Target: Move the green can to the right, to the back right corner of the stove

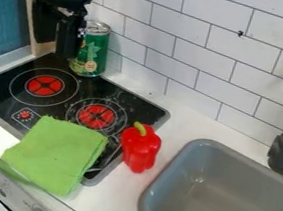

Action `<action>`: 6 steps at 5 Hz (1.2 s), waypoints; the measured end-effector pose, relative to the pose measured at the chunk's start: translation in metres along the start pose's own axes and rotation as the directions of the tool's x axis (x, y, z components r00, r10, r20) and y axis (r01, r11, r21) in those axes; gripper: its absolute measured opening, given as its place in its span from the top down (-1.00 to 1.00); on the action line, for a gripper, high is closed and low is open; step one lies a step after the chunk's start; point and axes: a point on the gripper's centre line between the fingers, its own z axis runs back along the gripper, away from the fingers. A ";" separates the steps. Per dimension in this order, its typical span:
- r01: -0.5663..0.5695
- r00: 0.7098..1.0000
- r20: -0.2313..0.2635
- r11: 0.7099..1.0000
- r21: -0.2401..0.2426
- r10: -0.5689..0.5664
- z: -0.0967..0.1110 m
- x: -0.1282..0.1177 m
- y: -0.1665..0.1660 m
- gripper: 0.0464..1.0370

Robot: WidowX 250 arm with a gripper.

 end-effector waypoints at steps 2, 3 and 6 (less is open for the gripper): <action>-0.003 1.000 0.008 0.996 -0.086 0.003 -0.002 0.021 0.016 -0.93; -0.043 0.998 0.043 0.994 -0.104 0.048 0.015 0.033 0.043 -0.93; -0.257 0.950 0.128 0.947 -0.194 0.284 0.009 0.064 0.117 -0.93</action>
